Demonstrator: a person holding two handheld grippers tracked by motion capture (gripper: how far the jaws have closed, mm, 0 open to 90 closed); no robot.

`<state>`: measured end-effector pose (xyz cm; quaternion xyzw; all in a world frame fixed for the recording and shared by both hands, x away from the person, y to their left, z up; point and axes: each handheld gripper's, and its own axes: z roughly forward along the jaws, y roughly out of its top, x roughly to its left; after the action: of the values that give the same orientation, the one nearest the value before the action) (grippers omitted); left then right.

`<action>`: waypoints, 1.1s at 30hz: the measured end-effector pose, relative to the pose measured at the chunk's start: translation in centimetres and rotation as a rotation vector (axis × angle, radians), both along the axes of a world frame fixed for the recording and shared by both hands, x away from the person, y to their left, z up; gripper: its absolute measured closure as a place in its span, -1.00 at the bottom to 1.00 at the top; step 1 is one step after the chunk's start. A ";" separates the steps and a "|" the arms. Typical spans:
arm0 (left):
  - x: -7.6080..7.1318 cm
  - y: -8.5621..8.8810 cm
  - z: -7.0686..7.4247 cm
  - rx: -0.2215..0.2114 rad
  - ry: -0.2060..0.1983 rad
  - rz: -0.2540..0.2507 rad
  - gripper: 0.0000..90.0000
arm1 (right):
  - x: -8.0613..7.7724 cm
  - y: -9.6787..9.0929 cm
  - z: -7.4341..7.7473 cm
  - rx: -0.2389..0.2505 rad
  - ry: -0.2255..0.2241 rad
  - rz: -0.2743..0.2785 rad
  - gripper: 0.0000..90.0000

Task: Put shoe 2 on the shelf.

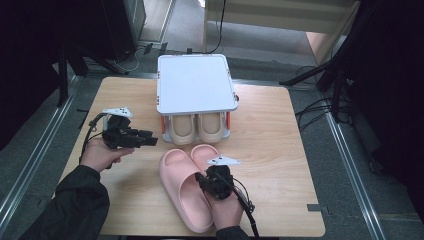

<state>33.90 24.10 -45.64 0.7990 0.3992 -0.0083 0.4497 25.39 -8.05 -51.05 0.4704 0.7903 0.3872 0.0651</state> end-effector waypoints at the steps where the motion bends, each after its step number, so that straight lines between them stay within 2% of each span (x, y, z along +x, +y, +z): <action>1: 0.0 0.1 0.0 0.001 -0.007 0.002 0.18 | -0.1 -0.2 0.1 -0.007 -0.003 0.024 0.68; 8: -0.1 0.4 0.0 0.001 -0.011 0.011 0.16 | -0.5 -1.9 1.3 0.011 -0.021 0.130 0.68; 11: -0.1 0.5 0.0 0.001 -0.010 0.016 0.15 | -0.3 -2.6 2.0 0.013 -0.005 0.190 0.68; 16: -0.4 0.8 -0.3 0.019 0.005 0.023 0.12 | 0.7 -3.3 2.6 0.053 0.033 0.289 0.67; 19: -0.7 1.0 -0.4 0.033 -0.004 0.039 0.13 | 1.3 -3.2 2.6 0.056 0.050 0.360 0.67; 23: -1.4 1.7 -0.5 0.030 -0.010 0.057 0.10 | 1.8 -2.6 2.8 0.008 0.035 0.474 0.67; 26: -2.0 2.2 -0.6 0.033 0.001 0.073 0.08 | 2.5 -2.3 2.8 0.028 0.042 0.530 0.67; 33: -3.6 3.3 -0.9 0.043 0.029 0.105 0.06 | 3.8 -1.3 3.1 0.019 0.054 0.592 0.67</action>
<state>30.34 27.45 -46.51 0.7861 0.4472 0.0121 0.4265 29.21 -9.39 -47.95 0.2301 0.8910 0.3839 -0.0762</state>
